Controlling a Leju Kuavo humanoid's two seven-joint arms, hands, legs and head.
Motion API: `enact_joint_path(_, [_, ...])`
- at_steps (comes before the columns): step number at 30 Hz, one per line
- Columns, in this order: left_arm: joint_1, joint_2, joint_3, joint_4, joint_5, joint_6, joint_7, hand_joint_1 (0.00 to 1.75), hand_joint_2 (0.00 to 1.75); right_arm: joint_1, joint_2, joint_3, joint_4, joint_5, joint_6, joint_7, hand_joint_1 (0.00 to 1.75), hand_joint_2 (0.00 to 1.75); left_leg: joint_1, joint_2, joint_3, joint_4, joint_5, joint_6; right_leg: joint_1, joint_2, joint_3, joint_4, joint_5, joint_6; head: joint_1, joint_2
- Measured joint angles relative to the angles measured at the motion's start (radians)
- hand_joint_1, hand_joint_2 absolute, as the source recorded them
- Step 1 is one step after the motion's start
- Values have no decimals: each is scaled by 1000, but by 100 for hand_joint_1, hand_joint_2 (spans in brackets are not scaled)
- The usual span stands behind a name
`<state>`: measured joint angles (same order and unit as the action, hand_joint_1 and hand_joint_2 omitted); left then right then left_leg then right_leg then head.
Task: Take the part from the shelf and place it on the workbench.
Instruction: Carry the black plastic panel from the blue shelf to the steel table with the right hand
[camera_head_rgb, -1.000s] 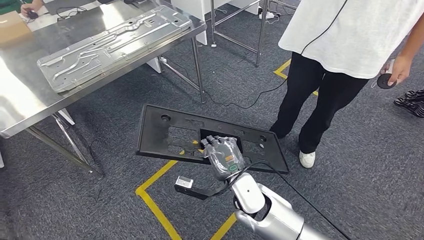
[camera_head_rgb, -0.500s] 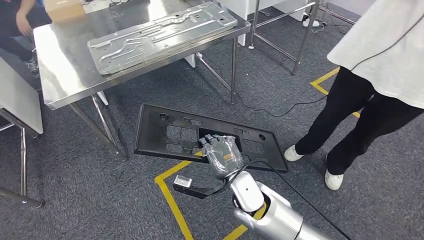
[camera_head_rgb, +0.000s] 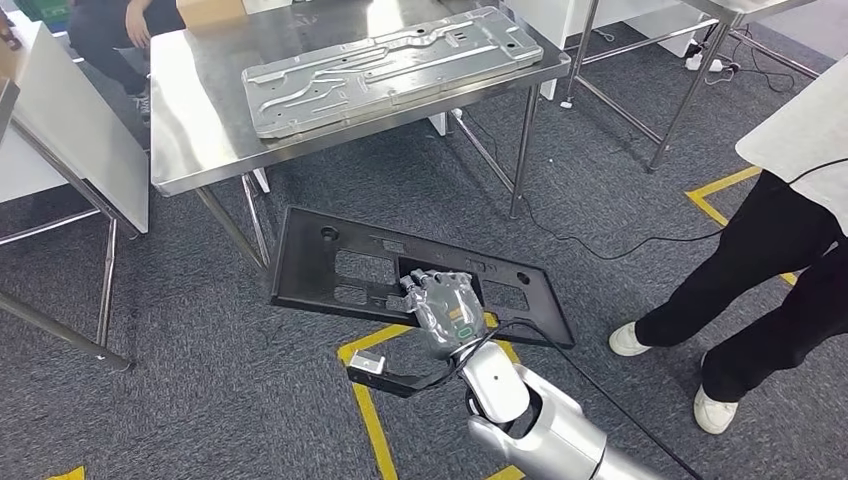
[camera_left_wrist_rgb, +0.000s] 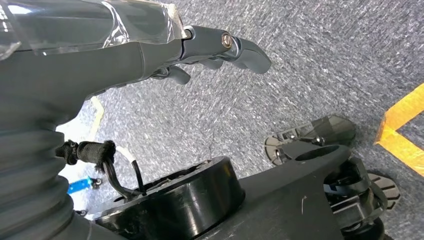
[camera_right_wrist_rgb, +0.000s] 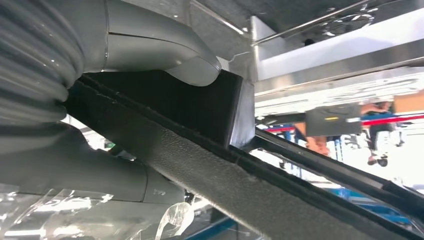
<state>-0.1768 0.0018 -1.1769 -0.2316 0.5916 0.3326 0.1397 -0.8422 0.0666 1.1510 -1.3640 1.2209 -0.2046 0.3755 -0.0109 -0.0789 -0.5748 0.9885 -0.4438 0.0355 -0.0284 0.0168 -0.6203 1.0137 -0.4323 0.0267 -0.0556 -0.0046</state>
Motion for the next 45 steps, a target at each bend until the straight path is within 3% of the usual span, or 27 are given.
enact_joint_path(2, [-3, 0, 0, 0, 2, 2, 3, 0, 175, -5, 1, 0, 0, 2, -1, 1, 175, 175, 4, 35, -40, 87, -42, -12, 0, -6, 5, -1, -3, -11, 0, 0])
enact_joint_path(4, [-10, -1, 1, 0, 6, 2, 5, 0, 175, -6, 0, 0, 0, 3, -1, 2, 175, 175, 8, 59, -114, 229, -94, -22, 1, -15, 7, -1, -7, -16, 0, 0])
enact_joint_path(5, [-13, -2, 1, 0, 8, 2, 7, 0, 175, -5, 0, 0, 1, 4, -1, 2, 175, 175, 10, 63, -142, 276, -104, -23, 2, -20, 9, -1, -10, -17, 0, 0])
enact_joint_path(6, [-15, -2, 2, 0, 10, 2, 8, 0, 175, -5, 0, 0, 2, 4, -1, 3, 175, 175, 10, 64, -153, 288, -95, -22, 2, -24, 12, -1, -12, -18, 0, 0])
enact_joint_path(7, [-16, -3, 3, 0, 10, 1, 10, 0, 175, -5, 1, 1, 2, 5, -1, 4, 175, 175, 10, 65, -143, 257, -69, -18, 3, -27, 15, -1, -15, -18, 0, 0])
enact_joint_path(9, [-13, -3, 3, 0, 10, -4, 13, 0, 175, -8, 1, 1, 2, 9, -1, 6, 175, 175, 3, 75, -81, 114, 6, -1, 6, -32, 25, -2, -20, -17, 0, 0])
enact_joint_path(10, [-11, -3, 3, 0, 10, -6, 14, 0, 175, -11, 1, 1, 2, 11, -1, 8, 175, 175, -2, 82, -52, 49, 29, 8, 7, -33, 28, -3, -22, -15, 0, 0])
enact_joint_path(12, [-10, -3, 3, 0, 10, -10, 13, 0, 175, -16, 1, 0, 2, 14, -1, 13, 175, 175, -12, 92, -26, -11, 39, 18, 7, -38, 29, -6, -24, -8, 0, 0])
enact_joint_path(16, [-7, -4, 3, 0, 9, -15, 10, 0, 175, -20, 0, -2, 2, 18, -1, 23, 175, 175, -6, 81, -1, -45, 46, 22, 9, -42, 34, 1, -37, 12, 0, 0])
enact_joint_path(20, [-7, -5, 3, 0, 9, -17, 8, 0, 175, -21, -1, -3, 2, 19, -1, 24, 175, 175, -2, 78, 11, -56, 50, 22, 10, -35, 25, 33, -55, 15, 0, 0])
enact_joint_path(22, [-7, -9, 3, 0, 5, -18, 5, 0, 175, -22, -4, -3, 2, 20, 3, 25, 175, 175, -1, 73, 17, -55, 46, 25, 9, -27, -36, 139, -90, 20, 1, 0])
enact_joint_path(23, [-8, -11, 3, 0, 1, -19, 3, 0, 175, -22, -6, -3, 3, 20, 6, 26, 175, 175, 1, 69, 21, -54, 43, 25, 7, -24, -62, 174, -90, 24, 1, 0])
enact_joint_path(24, [-8, -13, 3, 0, -4, -20, 0, 0, 175, -21, -8, -3, 3, 20, 8, 26, 175, 175, 3, 63, 25, -51, 37, 23, 5, -22, -70, 170, -72, 29, 1, 0])
enact_joint_path(26, [-9, -15, 3, 0, -10, -21, -3, 0, 175, -22, -9, -3, 3, 19, 10, 27, 175, 175, 4, 57, 26, -37, 22, 11, 0, -19, -23, 50, -8, 33, 1, 0])
enact_joint_path(27, [-10, -14, 3, 0, -11, -21, -4, 0, 175, -23, -9, -3, 3, 17, 10, 27, 175, 175, 3, 55, 24, -30, 15, 5, -2, -17, -4, 7, 6, 30, 0, 0])
enact_joint_path(31, [-9, -14, 3, 0, -10, -22, -4, 0, 175, -27, -6, -3, 4, 14, 10, 25, 175, 175, 3, 56, 19, -19, 1, -5, 2, -15, 4, -9, 5, 4, 0, 0])
enact_joint_path(33, [-9, -13, 3, 0, -8, -22, -4, 0, 175, -31, -3, -3, 4, 13, 10, 24, 175, 175, 8, 60, -11, 46, -35, -16, -2, -16, 6, -10, 5, -6, 0, 0])
enact_joint_path(35, [-10, -13, 3, 0, -8, -21, -5, 0, 175, -32, -1, -3, 4, 12, 10, 23, 175, 175, 13, 64, -78, 180, -89, -26, -2, -17, 7, -10, 2, -12, 0, 0])
enact_joint_path(37, [-12, -13, 4, 0, -7, -21, -6, 0, 175, -32, 0, -2, 7, 10, 10, 22, 175, 175, 15, 64, -133, 272, -107, -30, -1, -18, 8, -10, 0, -13, 0, 0])
enact_joint_path(38, [-13, -13, 4, 0, -7, -20, -7, 0, 175, -32, 0, -1, 8, 9, 11, 22, 175, 175, 16, 65, -135, 264, -90, -29, -1, -18, 10, -10, -2, -13, 0, 0])
enact_joint_path(39, [-13, -13, 4, 0, -7, -19, -7, 0, 175, -32, 1, -1, 9, 8, 12, 22, 175, 175, 15, 65, -118, 216, -57, -24, 0, -18, 13, -10, -3, -13, 0, 0])
enact_joint_path(41, [-12, -12, 4, 0, -7, -18, -7, 0, 175, -35, 3, -1, 9, 6, 12, 22, 175, 175, 10, 71, -55, 71, 13, -10, 1, -17, 19, -11, -7, -10, 0, 0])
enact_joint_path(42, [-12, -12, 4, 0, -7, -18, -7, 0, 175, -37, 4, -1, 9, 5, 12, 22, 175, 175, 5, 74, -32, 17, 32, -3, 2, -17, 21, -13, -8, -7, 0, 0])
enact_joint_path(45, [-12, -11, 4, 0, -7, -17, -7, 0, 175, -39, 6, -1, 9, 3, 13, 21, 175, 175, -7, 76, -13, -28, 35, 7, 0, -21, 25, -19, -10, 10, 0, 0])
